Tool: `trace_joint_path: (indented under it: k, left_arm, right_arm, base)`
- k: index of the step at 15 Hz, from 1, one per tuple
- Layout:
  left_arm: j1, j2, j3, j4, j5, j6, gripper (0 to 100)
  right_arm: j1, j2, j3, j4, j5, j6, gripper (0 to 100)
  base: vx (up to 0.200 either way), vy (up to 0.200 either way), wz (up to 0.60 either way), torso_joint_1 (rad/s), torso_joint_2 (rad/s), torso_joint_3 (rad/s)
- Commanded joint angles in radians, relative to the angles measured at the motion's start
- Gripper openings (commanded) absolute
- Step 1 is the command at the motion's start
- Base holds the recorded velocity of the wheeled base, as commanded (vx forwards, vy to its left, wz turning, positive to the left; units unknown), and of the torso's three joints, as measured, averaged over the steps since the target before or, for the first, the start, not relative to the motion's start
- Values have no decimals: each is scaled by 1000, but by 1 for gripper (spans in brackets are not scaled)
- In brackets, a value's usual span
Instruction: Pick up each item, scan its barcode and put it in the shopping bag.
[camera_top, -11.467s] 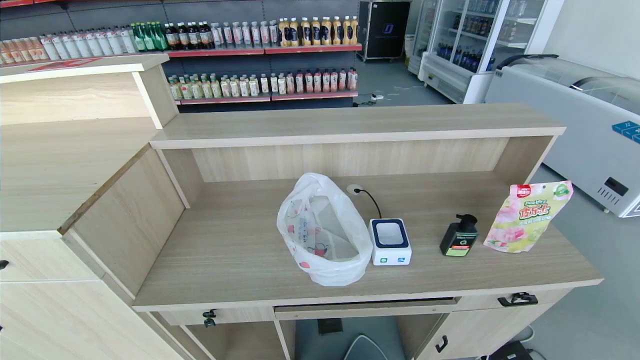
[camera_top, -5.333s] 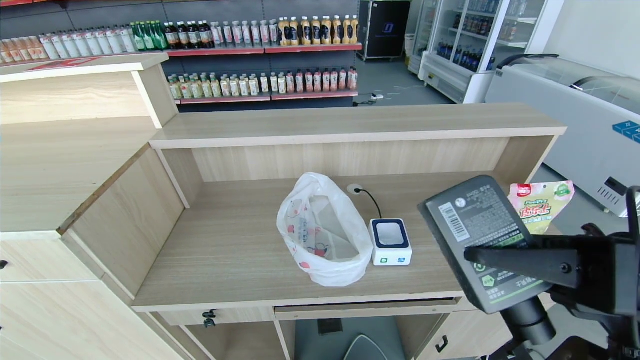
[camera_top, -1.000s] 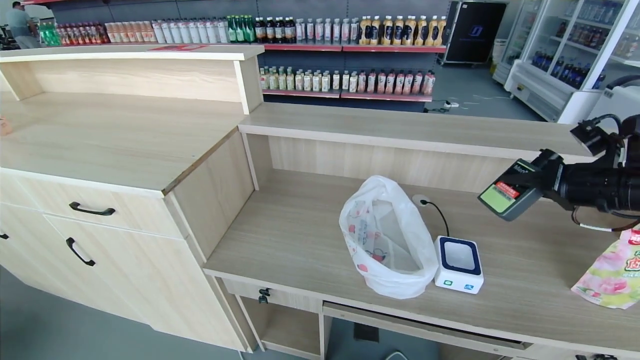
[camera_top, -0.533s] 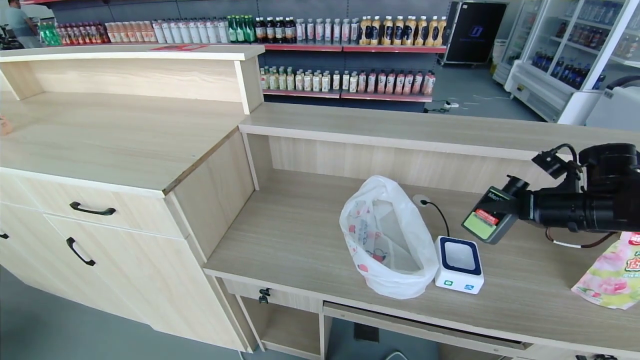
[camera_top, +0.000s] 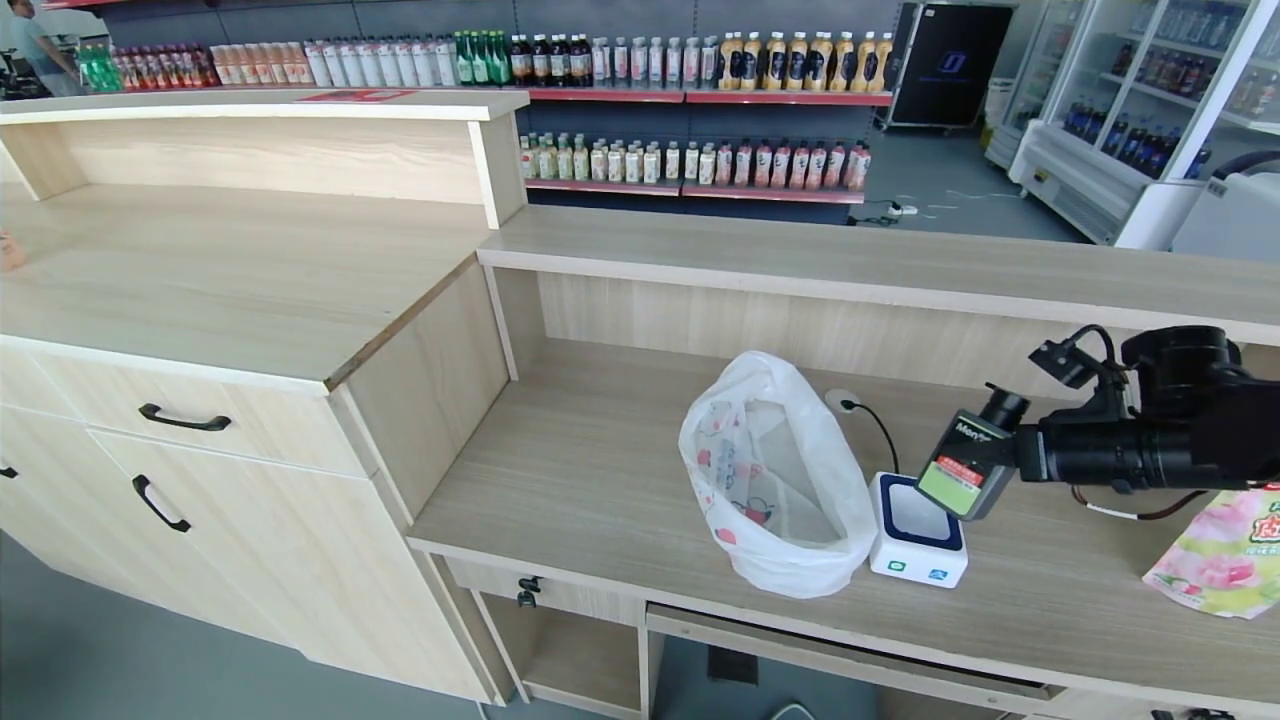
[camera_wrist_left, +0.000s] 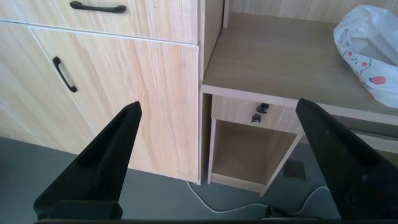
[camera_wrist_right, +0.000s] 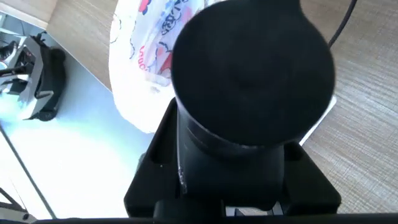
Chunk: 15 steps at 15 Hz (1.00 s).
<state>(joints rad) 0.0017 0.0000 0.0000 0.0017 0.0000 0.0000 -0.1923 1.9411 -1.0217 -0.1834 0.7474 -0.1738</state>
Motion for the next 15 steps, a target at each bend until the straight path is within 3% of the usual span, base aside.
trace_joint_path:
  k: [1, 6, 15]
  left_arm:
    - [0, 2, 0, 0, 0, -2, 100]
    - [0, 2, 0, 0, 0, 0, 100]
    - [0, 2, 0, 0, 0, 0, 100]
  right_arm:
    - [4, 32, -1, -13, 3, -1, 0]
    - [5, 87, -14, -123, 86, 0, 0]
    - [36, 168, -34, -131, 86, -72, 0]
  base:
    - [0, 0, 0, 0, 0, 0]
    - [0, 0, 0, 0, 0, 0]
    - [0, 0, 0, 0, 0, 0]
